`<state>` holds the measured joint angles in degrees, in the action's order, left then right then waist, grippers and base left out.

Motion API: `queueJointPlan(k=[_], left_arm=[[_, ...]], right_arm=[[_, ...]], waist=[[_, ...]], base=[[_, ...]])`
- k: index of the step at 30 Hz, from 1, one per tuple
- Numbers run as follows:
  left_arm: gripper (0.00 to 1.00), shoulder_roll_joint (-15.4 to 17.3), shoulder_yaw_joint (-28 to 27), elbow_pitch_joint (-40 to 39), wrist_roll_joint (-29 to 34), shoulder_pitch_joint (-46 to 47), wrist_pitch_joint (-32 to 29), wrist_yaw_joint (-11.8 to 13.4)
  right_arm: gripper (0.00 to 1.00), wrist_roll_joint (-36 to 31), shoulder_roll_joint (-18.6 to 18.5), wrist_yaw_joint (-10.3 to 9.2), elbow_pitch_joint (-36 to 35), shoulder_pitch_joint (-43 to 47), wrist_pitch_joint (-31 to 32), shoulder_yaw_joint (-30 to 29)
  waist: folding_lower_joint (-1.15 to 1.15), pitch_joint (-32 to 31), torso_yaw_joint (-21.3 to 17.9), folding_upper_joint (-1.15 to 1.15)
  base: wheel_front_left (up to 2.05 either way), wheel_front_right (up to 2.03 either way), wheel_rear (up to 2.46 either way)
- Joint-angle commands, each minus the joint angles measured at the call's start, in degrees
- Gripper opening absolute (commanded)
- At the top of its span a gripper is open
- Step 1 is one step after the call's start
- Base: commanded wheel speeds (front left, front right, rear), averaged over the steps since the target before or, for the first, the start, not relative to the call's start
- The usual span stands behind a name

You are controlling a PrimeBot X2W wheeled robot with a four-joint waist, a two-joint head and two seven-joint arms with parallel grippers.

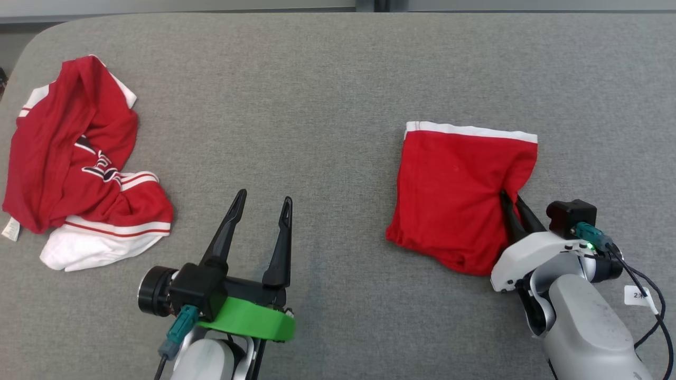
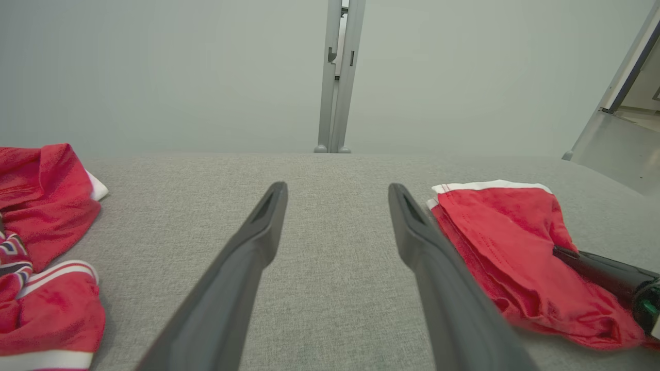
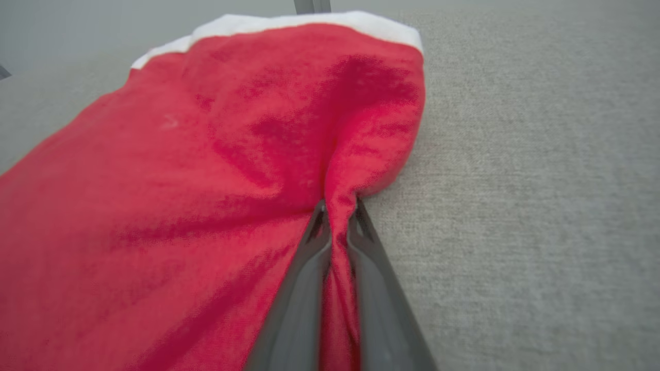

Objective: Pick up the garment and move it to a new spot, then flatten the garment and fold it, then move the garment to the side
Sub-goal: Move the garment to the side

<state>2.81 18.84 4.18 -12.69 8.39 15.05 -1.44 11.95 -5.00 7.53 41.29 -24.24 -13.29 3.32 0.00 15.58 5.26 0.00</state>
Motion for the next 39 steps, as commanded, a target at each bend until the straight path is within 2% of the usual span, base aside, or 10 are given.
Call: queueJointPlan(k=[1,9,16,19,24,27,39], left_arm=[[1.0,0.2,0.1,-0.1,0.7,0.9,0.2,-0.1],[1.0,0.2,-0.6,-1.1,2.2,2.2,0.2,-1.2],[1.0,0.2,0.4,-1.1,6.0,6.8,0.2,-3.4],[1.0,0.5,1.1,-1.0,8.1,9.7,0.2,-4.4],[1.0,1.4,3.0,-1.0,9.8,14.2,0.2,-5.4],[1.0,1.6,4.1,-1.2,10.2,16.6,0.2,-5.6],[1.0,1.4,5.7,-2.5,8.9,19.6,0.2,-6.0]], right_arm=[[0.0,-1.2,-0.7,-0.09,0.7,-0.7,-0.2,1.0],[0.0,-7.6,-5.5,-0.1,-0.3,-5.7,-0.8,8.2],[0.0,-10.0,-13.4,-0.1,-0.1,-11.9,-0.6,14.1],[0.0,-10.2,-18.0,-0.12,1.2,-14.7,-0.8,16.1],[0.0,-10.9,-24.3,-0.11,3.7,-19.8,-1.1,17.5],[0.0,-11.4,-28.1,-0.12,5.5,-23.0,-1.4,16.0],[0.0,-14.2,-34.9,-0.12,11.9,-29.4,-1.6,8.1]], waist=[[0.0,-0.2,-1.6,0.0],[0.0,2.1,-8.9,0.0],[0.0,8.3,-15.1,0.0],[0.0,11.3,-16.9,0.0],[0.0,15.6,-18.1,0.0],[0.0,17.9,-18.1,0.0],[0.0,21.5,-15.2,0.0]], base=[[0.0,0.0,0.0],[0.0,0.0,0.0],[0.0,0.0,0.0],[0.0,0.0,0.0],[0.0,0.0,0.0],[0.0,0.0,0.0],[0.0,0.0,0.0]])
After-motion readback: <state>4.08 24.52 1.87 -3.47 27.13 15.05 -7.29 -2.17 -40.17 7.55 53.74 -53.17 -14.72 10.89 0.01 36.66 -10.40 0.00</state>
